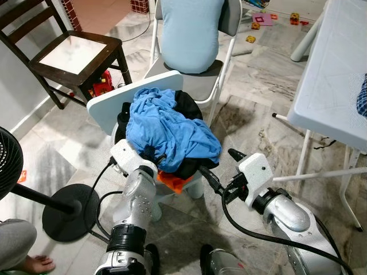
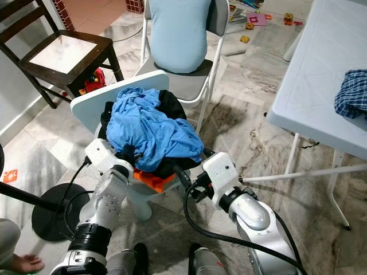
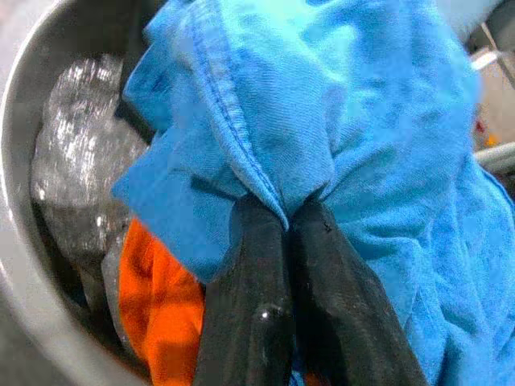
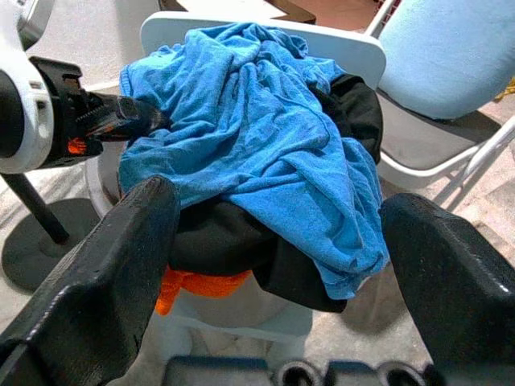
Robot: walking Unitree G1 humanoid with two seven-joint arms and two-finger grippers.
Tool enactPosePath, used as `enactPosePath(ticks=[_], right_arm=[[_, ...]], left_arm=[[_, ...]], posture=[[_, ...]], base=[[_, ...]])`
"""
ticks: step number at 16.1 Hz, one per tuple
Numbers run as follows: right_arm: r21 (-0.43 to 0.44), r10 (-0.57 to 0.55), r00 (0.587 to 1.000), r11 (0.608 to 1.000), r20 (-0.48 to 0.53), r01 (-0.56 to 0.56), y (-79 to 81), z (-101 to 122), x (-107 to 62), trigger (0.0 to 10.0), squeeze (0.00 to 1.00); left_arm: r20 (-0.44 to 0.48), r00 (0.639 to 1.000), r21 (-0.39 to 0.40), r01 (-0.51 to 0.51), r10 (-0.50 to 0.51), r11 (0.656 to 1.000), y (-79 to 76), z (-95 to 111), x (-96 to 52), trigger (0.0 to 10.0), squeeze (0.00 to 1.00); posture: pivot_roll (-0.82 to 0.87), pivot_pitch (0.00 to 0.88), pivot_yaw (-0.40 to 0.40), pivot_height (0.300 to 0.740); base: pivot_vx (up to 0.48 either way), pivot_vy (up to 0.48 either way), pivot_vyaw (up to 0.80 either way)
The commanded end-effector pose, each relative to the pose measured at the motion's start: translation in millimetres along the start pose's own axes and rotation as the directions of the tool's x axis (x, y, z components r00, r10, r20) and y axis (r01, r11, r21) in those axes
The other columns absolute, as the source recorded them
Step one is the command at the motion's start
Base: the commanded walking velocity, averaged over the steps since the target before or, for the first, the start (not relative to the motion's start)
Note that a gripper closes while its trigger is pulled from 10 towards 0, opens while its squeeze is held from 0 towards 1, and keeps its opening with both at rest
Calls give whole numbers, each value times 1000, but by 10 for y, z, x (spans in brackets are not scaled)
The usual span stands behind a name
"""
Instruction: Hang hanger
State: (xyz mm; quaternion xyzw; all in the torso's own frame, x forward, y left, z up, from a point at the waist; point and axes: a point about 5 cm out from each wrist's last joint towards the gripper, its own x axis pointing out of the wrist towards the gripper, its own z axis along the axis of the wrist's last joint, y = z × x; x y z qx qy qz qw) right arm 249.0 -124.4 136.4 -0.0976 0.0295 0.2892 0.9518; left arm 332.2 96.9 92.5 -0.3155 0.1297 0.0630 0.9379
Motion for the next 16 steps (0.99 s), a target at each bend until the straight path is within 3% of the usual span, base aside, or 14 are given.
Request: enactPosePath(ticks=[1, 4, 6, 8, 9, 11, 14, 16], right_arm=[[-2, 28, 1000, 1000, 2, -28, 67, -4, -25, 10000, 0], [5, 25, 1000, 1000, -1, -25, 85, -18, -15, 10000, 0], [1, 25, 1000, 1000, -2, -25, 83, -18, -11, 10000, 0], [-3, 23, 1000, 1000, -4, -23, 73, -24, -9, 10000, 0], [-2, 20, 1000, 1000, -4, -20, 75, -25, -8, 10000, 0], [-2, 16, 1000, 1000, -4, -16, 71, -27, -12, 10000, 0], [5, 11, 1000, 1000, -2, -11, 71, -51, 14, 10000, 0], [10, 12, 1000, 1000, 6, -12, 82, -48, 60, 10000, 0]], left_arm=[[32, 999, 71, 15, -17, 997, -106, 39, 7, 0, 0], [24, 997, 173, 62, -68, 983, -157, 9, -5, 0, 0], [25, 995, 306, 85, -98, 948, -179, -10, -23, 0, 0], [10, 987, 523, 133, -162, 842, -199, -24, -28, 0, 0], [29, 982, 576, 136, -186, 806, -195, 9, -47, 0, 0], [35, 971, 617, 167, -238, 769, -218, 84, -102, 0, 0], [22, 934, 742, 224, -357, 632, -229, 248, -279, 0, 0], [17, 907, 729, 276, -420, 626, -206, 270, -362, 0, 0]], posture=[[-157, 222, -8, 740], [-153, 221, -10, 740], [-150, 221, -8, 740], [-148, 220, -5, 740], [-147, 218, -1, 740], [-141, 218, 3, 740], [-104, 214, 10, 740], [-87, 211, 9, 740]], base=[[0, 0, 0], [0, 0, 0], [0, 0, 0], [0, 0, 0], [0, 0, 0], [0, 0, 0], [0, 0, 0], [0, 0, 0]])
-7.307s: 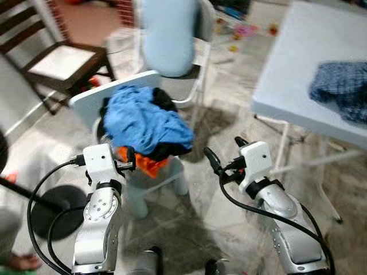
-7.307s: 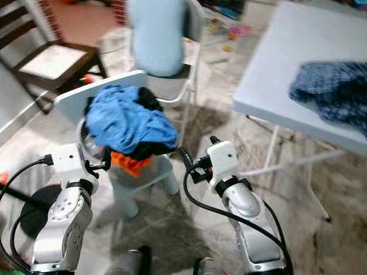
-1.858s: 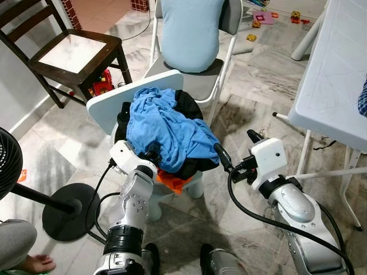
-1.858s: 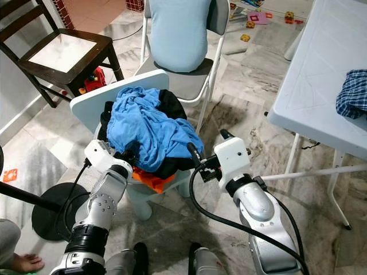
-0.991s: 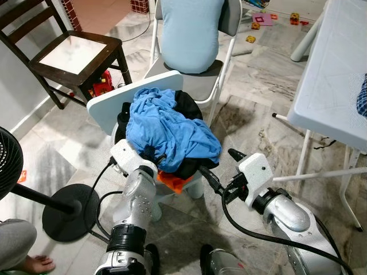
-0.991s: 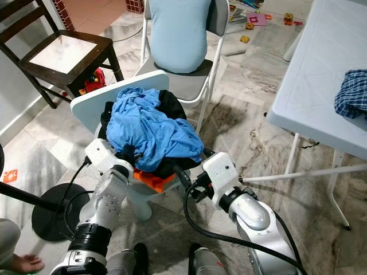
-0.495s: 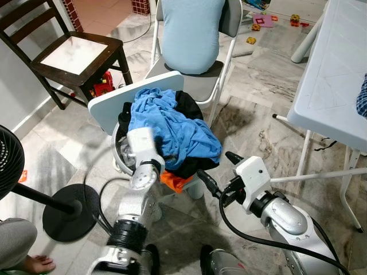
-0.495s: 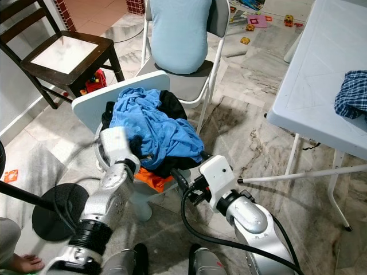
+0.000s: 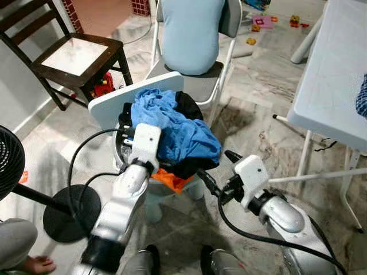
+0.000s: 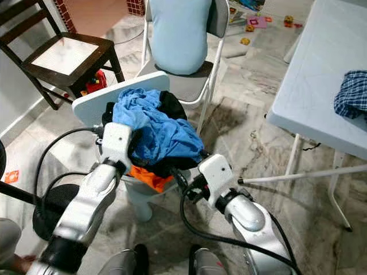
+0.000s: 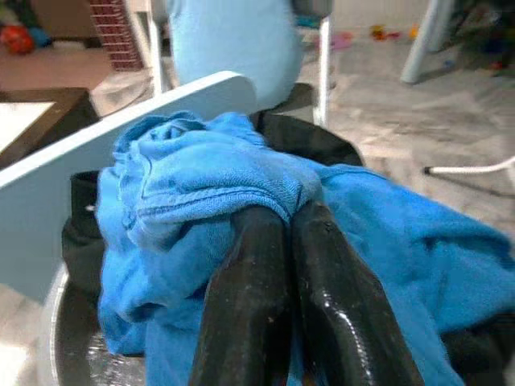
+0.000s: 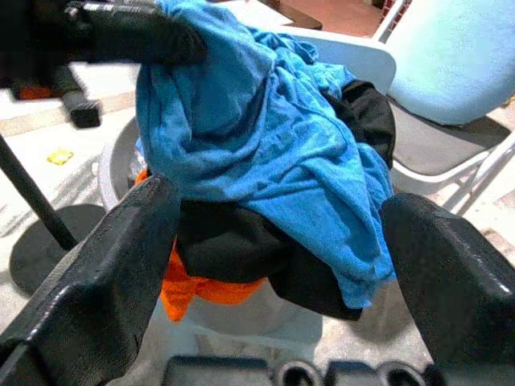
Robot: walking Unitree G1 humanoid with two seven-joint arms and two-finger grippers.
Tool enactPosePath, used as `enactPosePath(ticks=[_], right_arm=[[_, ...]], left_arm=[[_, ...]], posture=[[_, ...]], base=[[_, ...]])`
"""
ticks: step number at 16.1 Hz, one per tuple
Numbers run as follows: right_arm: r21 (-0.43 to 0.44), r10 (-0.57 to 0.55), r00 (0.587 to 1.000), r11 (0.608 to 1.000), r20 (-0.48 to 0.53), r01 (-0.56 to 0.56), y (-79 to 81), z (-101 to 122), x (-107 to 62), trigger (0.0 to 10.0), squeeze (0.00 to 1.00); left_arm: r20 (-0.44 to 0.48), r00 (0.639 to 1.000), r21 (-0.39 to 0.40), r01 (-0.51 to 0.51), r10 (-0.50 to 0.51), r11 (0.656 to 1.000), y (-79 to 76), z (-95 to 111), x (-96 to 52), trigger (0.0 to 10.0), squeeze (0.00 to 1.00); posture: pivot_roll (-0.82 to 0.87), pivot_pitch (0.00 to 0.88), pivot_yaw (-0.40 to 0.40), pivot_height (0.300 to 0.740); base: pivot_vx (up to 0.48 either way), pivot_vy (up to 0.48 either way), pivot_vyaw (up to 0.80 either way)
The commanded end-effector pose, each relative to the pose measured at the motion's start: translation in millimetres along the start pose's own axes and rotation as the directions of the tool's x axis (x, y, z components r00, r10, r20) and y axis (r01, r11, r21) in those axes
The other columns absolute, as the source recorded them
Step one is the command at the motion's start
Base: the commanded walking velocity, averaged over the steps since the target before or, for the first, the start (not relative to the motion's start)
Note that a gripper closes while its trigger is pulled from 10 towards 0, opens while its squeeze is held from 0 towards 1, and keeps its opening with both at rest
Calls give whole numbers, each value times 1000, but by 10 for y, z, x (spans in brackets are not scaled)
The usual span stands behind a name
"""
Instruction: Hang hanger
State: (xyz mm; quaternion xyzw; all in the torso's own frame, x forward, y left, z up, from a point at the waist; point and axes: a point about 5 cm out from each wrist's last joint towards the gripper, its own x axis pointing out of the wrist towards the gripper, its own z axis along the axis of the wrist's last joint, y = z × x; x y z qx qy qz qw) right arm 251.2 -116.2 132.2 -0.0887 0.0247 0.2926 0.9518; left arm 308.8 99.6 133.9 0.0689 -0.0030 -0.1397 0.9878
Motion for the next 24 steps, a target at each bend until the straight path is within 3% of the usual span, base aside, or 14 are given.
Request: enactPosePath(ticks=[1, 2, 3, 6, 9, 12, 13, 14, 15, 17, 24], right_arm=[[-2, -8, 1000, 1000, 3, 8, 17, -18, 23, 10000, 0], [1, -14, 1000, 1000, 5, 14, 13, -20, 30, 10000, 0], [13, -26, 1000, 1000, 7, 26, 6, -35, 43, 10000, 0], [31, -41, 999, 999, 17, 41, 15, -54, 76, 10000, 0], [92, -128, 991, 988, 35, 125, -41, -41, 62, 10000, 0], [255, -377, 926, 896, 0, 365, -342, -105, -22, 10000, 0], [278, -404, 915, 877, -15, 392, -387, -127, -31, 10000, 0], [298, -424, 905, 860, -30, 413, -427, -156, -33, 10000, 0], [299, -429, 902, 857, -34, 419, -439, -169, -28, 10000, 0], [303, -451, 892, 845, -37, 440, -453, -180, -2, 10000, 0], [327, -476, 878, 824, -43, 463, -454, -178, 18, 10000, 0]], left_arm=[[-22, 995, 47, 100, -99, 994, -45, -80, -104, 0, 0], [-29, 990, 76, 141, -139, 987, -50, -85, -149, 0, 0], [-43, 972, 168, 234, -231, 957, -51, -75, -253, 0, 0], [-75, 953, 246, 303, -293, 921, 77, -83, -408, 0, 0], [-76, 973, 185, 230, -219, 955, 173, -114, -509, 0, 0], [-116, 990, 26, 89, -86, 996, 84, -241, -616, 0, 0], [-126, 989, 11, 74, -72, 997, 54, -264, -632, 1647, 0], [-130, 989, -23, 75, -77, 997, 13, -282, -639, 8745, 0], [-132, 989, -26, 70, -73, 997, 9, -285, -630, 10000, 0], [-146, 989, -83, 23, -35, 996, 71, -301, -582, 10000, 0], [-63, 990, -149, 118, -129, 982, -54, -158, -516, 10000, 0]], posture=[[-65, 204, 13, 740], [-65, 204, 13, 740], [-38, 198, 22, 740], [-21, 194, 32, 740], [-10, 199, 33, 740], [-10, 187, 18, 740], [-10, 185, 16, 740], [-7, 176, 15, 740], [-6, 172, 19, 740], [-7, 167, 28, 740], [-20, 176, 41, 740]], base=[[0, 0, 0], [0, 0, 0], [0, 0, 0], [0, 0, 0], [0, 0, 0], [0, 0, 0], [0, 0, 0], [0, 0, 0], [0, 0, 0], [0, 0, 0], [0, 0, -404]])
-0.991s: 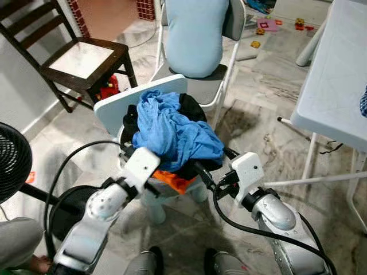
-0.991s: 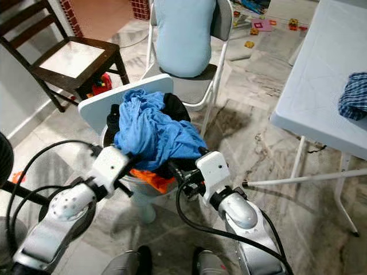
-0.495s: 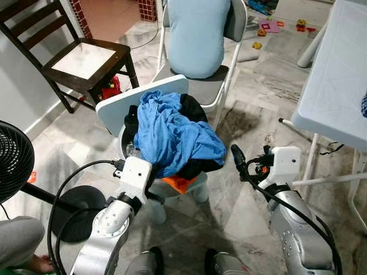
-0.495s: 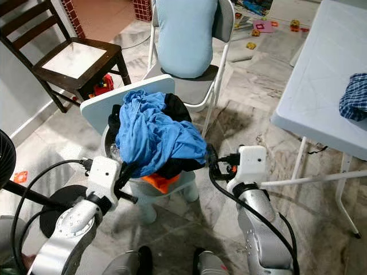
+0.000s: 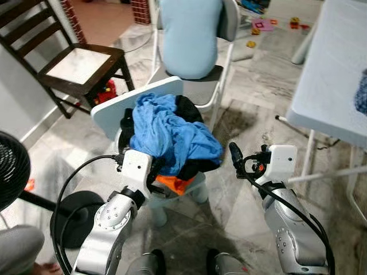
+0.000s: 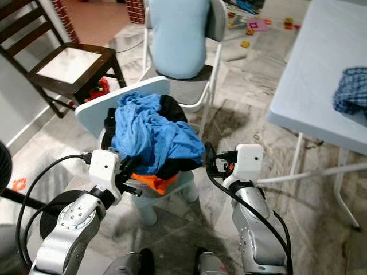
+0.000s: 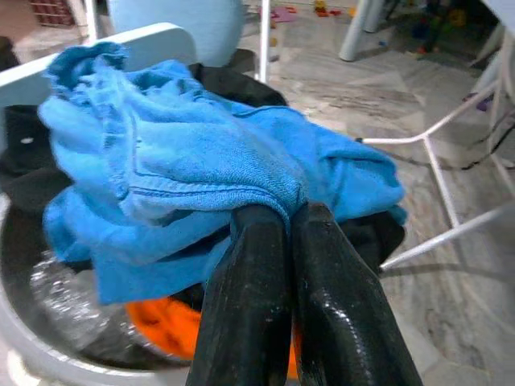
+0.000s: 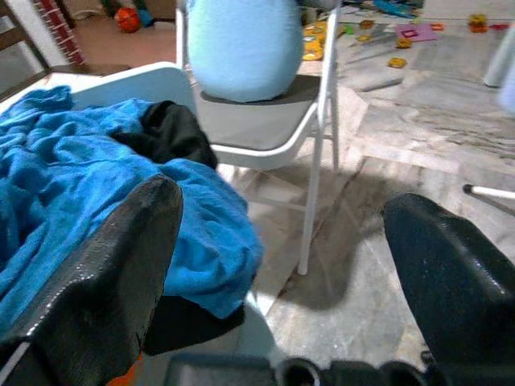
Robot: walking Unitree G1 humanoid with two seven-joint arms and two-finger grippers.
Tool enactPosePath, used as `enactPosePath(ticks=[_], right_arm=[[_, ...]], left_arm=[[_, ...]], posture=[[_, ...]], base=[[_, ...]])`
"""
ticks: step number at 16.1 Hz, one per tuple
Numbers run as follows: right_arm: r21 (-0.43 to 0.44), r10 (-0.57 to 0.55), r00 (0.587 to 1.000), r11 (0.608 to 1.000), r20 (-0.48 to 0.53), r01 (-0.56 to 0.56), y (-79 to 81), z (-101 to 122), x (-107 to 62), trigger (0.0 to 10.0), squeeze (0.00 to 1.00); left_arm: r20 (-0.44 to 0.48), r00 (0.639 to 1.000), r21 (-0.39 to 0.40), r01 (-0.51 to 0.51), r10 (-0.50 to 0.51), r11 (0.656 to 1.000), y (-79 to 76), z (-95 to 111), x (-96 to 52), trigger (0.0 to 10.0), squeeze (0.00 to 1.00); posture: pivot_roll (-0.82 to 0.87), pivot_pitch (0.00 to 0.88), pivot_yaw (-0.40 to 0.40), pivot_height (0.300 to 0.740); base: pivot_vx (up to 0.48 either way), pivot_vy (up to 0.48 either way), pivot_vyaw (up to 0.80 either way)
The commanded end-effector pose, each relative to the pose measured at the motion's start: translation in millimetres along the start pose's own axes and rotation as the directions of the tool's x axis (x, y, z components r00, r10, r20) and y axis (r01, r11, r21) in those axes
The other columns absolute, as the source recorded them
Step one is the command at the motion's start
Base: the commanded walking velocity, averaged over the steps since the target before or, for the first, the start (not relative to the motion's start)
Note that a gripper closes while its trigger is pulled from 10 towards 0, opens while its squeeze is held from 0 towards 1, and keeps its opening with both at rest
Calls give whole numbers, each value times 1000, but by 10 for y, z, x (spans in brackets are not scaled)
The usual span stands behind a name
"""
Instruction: Hang hanger
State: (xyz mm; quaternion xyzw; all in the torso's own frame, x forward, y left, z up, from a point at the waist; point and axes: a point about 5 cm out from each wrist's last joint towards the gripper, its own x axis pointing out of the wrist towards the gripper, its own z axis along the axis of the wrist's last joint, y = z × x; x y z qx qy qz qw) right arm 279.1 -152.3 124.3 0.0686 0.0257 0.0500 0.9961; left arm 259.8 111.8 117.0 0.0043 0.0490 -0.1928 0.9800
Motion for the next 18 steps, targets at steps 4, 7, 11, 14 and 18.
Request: enactPosePath(ticks=[4, 7, 11, 14, 18], right_arm=[[7, -28, 1000, 1000, -4, 28, -51, -6, 2, 10000, 0], [-12, -41, 999, 999, 1, 41, -78, 12, 9, 10000, 0], [-19, -38, 999, 999, 6, 38, -87, 39, 36, 10000, 0], [-26, -31, 1000, 999, 3, 31, -69, 31, 41, 10000, 0], [-30, -28, 1000, 999, 3, 28, -68, 26, 51, 10000, 0]], left_arm=[[8, 1000, -11, 24, -24, 1000, -33, 25, -8, 10000, 0], [21, 999, -14, 41, -41, 999, -60, 41, 2, 10000, 0], [24, 999, -20, 46, -46, 999, -85, 45, 12, 10000, 0], [19, 999, -26, 38, -37, 999, -69, 17, 3, 10000, 0], [19, 999, -22, 40, -40, 999, -71, 20, 20, 10000, 0]], posture=[[-25, 186, 37, 740], [-30, 189, 28, 740], [-32, 189, 21, 740], [-34, 188, 18, 740], [-34, 183, 19, 740]], base=[[0, -76, -800], [0, -306, -713], [0, -305, -419], [0, -304, -383], [0, -290, -678]])
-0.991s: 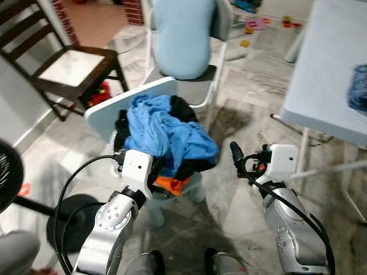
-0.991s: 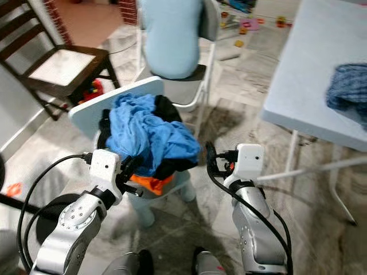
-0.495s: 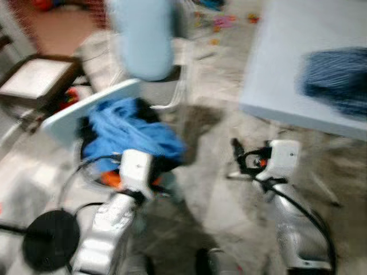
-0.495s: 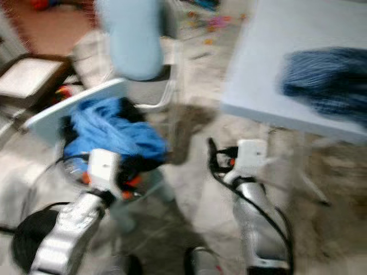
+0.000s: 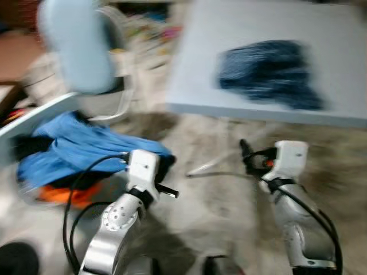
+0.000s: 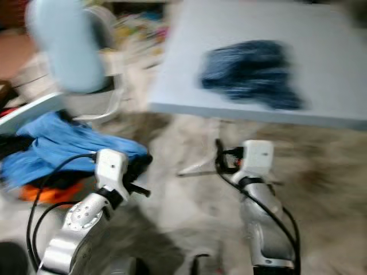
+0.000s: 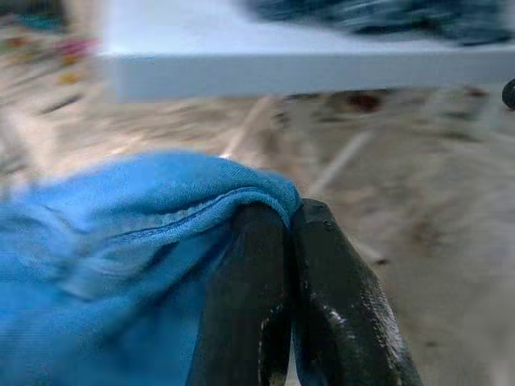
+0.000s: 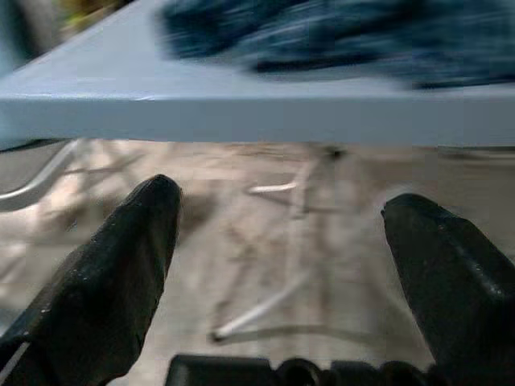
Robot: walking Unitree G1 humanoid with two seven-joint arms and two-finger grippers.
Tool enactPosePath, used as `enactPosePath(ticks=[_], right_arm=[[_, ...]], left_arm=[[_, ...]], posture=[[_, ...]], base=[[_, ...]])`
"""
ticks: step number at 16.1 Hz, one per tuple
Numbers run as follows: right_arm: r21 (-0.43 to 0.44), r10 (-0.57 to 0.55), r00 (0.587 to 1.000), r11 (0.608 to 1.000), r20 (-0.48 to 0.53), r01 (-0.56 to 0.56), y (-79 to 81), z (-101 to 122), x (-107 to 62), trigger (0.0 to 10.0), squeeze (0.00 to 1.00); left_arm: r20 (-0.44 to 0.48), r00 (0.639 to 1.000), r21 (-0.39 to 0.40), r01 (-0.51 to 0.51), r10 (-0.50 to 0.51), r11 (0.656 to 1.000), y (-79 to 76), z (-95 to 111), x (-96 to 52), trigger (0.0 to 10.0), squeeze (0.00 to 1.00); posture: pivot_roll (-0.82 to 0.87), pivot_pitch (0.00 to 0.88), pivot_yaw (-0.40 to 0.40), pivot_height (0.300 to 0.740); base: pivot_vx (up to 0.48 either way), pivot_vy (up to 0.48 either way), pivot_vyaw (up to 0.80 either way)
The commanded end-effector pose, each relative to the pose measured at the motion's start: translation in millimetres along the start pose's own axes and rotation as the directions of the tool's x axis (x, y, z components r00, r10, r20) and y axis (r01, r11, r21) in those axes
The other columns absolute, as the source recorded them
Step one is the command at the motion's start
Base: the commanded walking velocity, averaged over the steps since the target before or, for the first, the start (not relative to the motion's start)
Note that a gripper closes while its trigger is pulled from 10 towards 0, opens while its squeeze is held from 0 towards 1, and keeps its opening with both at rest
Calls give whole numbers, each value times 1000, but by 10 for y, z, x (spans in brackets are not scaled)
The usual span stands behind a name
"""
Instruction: Hang hanger
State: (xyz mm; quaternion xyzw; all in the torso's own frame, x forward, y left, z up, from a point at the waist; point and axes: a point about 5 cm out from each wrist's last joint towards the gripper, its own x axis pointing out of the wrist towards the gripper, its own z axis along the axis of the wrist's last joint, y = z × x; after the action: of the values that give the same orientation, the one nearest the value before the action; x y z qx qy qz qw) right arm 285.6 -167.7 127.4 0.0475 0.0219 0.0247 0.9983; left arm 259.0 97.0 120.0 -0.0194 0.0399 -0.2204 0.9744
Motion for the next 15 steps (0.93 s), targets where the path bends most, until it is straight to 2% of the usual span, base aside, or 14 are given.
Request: enactPosePath(ticks=[1, 3, 6, 10, 13, 15], right_arm=[[6, 24, 1000, 1000, -5, -24, 87, -24, 2, 10000, 0], [2, 29, 1000, 1000, -1, -29, 94, -18, 8, 10000, 0], [-3, 39, 999, 999, 9, -39, 111, -3, 25, 10000, 0], [-4, 37, 999, 999, 21, -37, 112, 37, 44, 10000, 0], [-8, 31, 999, 999, 24, -31, 95, 34, 40, 10000, 0], [-9, 30, 999, 1000, 23, -30, 97, 26, 22, 10000, 0]], left_arm=[[-7, 1000, 20, -17, 17, 1000, 68, -7, -25, 10000, 0], [-3, 1000, 22, -14, 14, 1000, 63, 4, -7, 10000, 0], [15, 998, -10, -55, 55, 998, 80, 27, 29, 10000, 0], [28, 998, -58, -58, 60, 997, 105, 79, 115, 10000, 0], [62, 997, -91, -49, 55, 995, 54, 141, 179, 10000, 0], [108, 994, -56, -4, 10, 998, -23, 261, 237, 10000, 0]], posture=[[-35, 181, 19, 740], [-33, 173, 18, 740], [-35, 168, 17, 740], [-48, 171, 16, 740], [-58, 174, 18, 740], [-64, 174, 17, 740]], base=[[0, -274, -638], [0, -255, -600], [0, 0, 0], [0, 0, 0], [0, 0, 0], [0, 0, 0]])
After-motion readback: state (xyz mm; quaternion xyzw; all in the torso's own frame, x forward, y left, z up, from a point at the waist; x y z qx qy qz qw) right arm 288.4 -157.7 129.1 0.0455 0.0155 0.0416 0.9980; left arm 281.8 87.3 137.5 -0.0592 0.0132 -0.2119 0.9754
